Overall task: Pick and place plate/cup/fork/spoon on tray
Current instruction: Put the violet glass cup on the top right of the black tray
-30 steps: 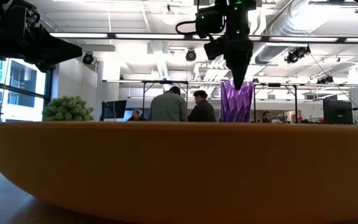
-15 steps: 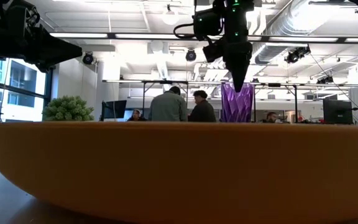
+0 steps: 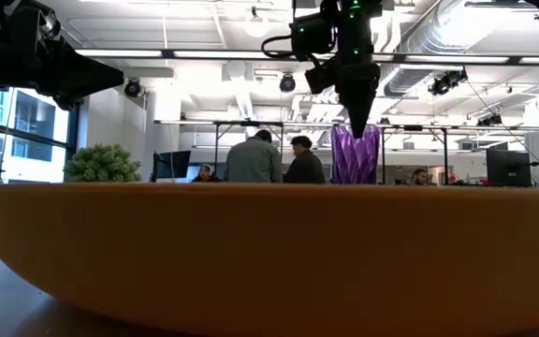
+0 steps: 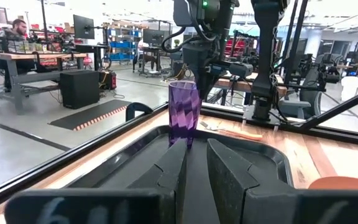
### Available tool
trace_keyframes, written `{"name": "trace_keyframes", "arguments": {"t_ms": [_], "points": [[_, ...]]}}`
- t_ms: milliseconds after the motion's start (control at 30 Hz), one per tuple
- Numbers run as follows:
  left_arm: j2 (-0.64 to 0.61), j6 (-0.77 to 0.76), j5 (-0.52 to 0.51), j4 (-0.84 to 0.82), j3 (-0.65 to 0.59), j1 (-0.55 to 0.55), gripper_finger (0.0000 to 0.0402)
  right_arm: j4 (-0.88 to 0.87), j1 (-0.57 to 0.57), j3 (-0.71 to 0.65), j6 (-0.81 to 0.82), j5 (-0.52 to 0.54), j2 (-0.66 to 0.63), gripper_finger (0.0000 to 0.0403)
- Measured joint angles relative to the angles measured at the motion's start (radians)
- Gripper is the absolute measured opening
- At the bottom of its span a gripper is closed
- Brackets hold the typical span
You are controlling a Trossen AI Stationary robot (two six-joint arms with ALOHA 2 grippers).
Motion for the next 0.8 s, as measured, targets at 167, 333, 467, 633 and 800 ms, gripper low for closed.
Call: {"name": "trace_keyframes", "arguments": {"t_ms": [167, 333, 467, 633, 800], "points": [[0.000, 0.000, 0.000, 0.000, 0.000, 0.000, 0.0055, 0.000, 0.000, 0.000, 0.000, 0.000, 0.000, 0.0055], [0.000, 0.001, 0.000, 0.000, 0.000, 0.000, 0.0055, 0.000, 0.000, 0.000, 0.011, 0.000, -0.001, 0.0075], [0.000, 0.001, 0.000, 0.000, 0.000, 0.000, 0.0055, -0.002, 0.000, 0.000, 0.022, 0.001, -0.007, 0.0085], [0.000, 0.001, 0.000, -0.004, 0.000, 0.000, 0.0055, -0.007, 0.004, 0.027, 0.026, 0.002, -0.010, 0.0097], [0.000, 0.002, -0.002, -0.005, 0.000, 0.000, 0.0055, -0.016, 0.004, 0.095, 0.027, 0.005, -0.010, 0.0109]]}}
